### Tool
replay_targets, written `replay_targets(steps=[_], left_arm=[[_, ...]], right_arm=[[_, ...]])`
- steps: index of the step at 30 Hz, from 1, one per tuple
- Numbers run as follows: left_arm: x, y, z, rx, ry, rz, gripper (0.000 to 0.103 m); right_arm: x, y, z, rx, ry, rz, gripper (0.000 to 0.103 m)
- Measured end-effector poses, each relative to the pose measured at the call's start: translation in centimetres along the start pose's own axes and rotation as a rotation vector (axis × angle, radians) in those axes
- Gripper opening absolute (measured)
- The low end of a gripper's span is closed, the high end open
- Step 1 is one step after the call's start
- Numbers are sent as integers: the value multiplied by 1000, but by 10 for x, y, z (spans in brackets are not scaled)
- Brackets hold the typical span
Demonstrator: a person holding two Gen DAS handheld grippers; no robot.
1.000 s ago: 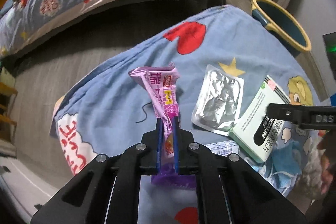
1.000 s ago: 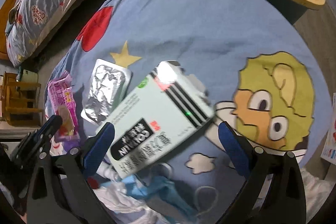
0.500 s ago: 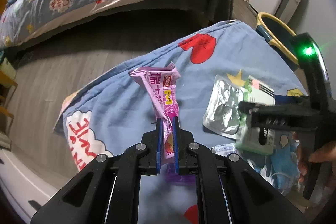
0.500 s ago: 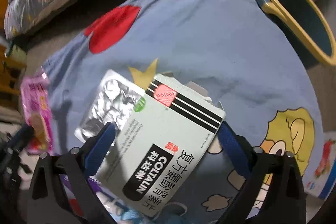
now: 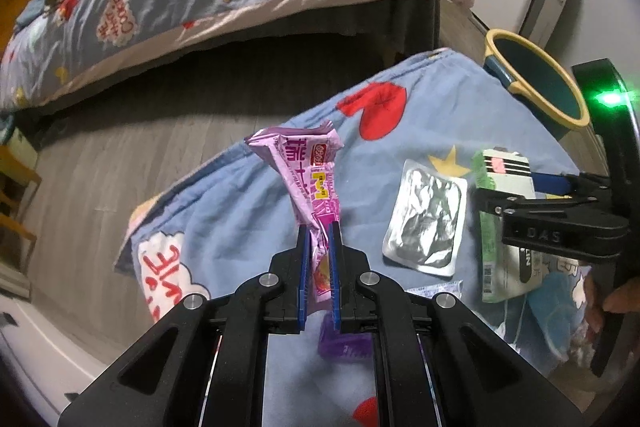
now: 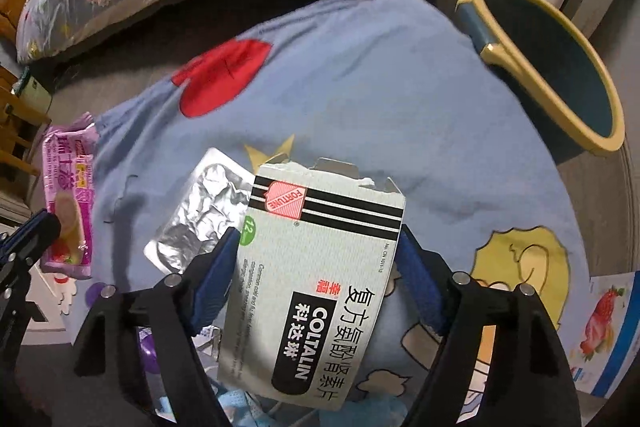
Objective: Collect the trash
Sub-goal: 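Carry the pink wrapper and COLTALIN box over the bin and open both tools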
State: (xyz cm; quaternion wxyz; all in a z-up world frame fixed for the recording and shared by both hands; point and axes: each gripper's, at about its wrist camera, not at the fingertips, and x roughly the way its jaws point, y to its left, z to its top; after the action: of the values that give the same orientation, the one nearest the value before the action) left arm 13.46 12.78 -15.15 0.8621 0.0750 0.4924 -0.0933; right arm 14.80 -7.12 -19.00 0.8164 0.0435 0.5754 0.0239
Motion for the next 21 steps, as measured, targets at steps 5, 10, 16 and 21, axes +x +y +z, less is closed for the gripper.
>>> replay_targets(steps=[5,10,16,21], left_arm=[[-14,-7,10,7,-53,32,10],[-29,-21,21,26,-116,51,10],[-42,-38,38,30,-171,60,10],[-44,-55,49,47,-194,62,10]], right_arm=[[-28,-6,4,-13,-83,30,75],[-60,-13,18,-64,-178,25,75],[-90,-35,48,-68,-235,39,75],[-120,-67,72,-98,-301,17,75]])
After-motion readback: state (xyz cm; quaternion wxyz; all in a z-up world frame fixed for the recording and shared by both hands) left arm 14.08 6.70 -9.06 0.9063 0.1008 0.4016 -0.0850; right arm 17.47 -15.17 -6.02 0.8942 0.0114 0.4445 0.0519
